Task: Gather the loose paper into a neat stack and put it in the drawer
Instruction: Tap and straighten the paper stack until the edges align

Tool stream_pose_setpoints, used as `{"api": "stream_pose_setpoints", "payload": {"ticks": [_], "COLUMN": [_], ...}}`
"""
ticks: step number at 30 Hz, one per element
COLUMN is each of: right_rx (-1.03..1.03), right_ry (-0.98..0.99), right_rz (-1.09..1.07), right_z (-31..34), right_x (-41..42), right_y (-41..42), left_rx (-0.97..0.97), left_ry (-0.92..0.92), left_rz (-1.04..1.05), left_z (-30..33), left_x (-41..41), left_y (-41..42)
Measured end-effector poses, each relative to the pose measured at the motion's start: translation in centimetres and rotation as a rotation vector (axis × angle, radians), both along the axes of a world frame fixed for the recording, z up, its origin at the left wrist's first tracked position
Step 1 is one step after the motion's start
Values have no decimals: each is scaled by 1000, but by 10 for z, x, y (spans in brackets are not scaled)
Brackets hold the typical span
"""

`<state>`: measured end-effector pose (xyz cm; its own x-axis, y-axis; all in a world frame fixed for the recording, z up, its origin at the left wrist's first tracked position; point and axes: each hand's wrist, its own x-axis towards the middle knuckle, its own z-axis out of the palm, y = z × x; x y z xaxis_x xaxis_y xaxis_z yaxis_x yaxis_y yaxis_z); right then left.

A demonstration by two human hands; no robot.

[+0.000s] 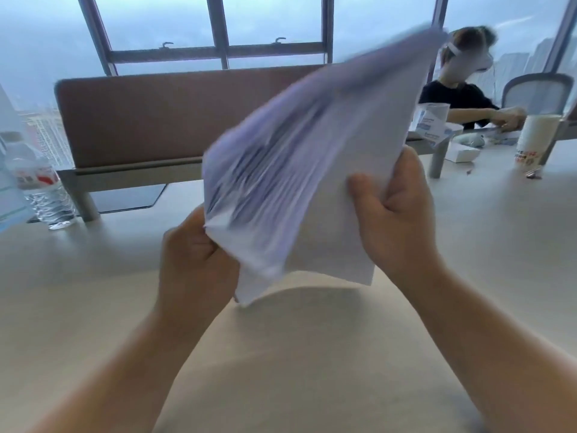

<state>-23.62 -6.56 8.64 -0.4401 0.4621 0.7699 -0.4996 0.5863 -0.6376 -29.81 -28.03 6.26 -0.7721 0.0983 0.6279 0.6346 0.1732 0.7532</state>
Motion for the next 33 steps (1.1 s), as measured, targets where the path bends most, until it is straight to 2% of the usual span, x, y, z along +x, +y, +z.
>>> {"api": "stream_pose_setpoints", "payload": {"ticks": [2,7,10,13,16,18,20,21,23,24,27,29,31,33], "right_rx": [-15,66,156,158,129,12,-106,-127,-94,-73,-116,-209,-420,-674], "right_ry": [-48,-58,0,80,94,68,-9,-72,-192,-233,-315,-377,-407,-397], "right_rz": [-9,233,264,311,340,328,310,297,269,256,257,277,379,593], "right_z": [-2,-17,-20,-15,-11,-11,-14,-16,-21,-22,-25,-27,-29,-30], "right_x": [-1,-3,-5,-1,0,-5,-9,-11,-13,-14,-18,-21,-24,-26], "right_y": [1,-17,-18,-17,-15,-10,-7,-7,-10,-11,-7,3,8,3], "left_rx": [46,139,194,263,343,371,310,210,1,-28,136,329,535,687], "left_ry": [12,-103,-122,-137,-166,-225,-284,-271,-210,-192,-238,-308,-389,-486], "left_rz": [48,38,-98,-265,-441,-469,-353,-247,-30,36,43,9,-57,-166], "left_z": [0,1,2,4,6,8,8,7,4,2,1,2,5,6], "left_x": [-5,-8,-3,2,-1,-4,-8,-10,-11,-12,-20,-25,-27,-27], "left_y": [1,2,5,9,9,6,3,2,2,2,-1,-1,0,4]}}
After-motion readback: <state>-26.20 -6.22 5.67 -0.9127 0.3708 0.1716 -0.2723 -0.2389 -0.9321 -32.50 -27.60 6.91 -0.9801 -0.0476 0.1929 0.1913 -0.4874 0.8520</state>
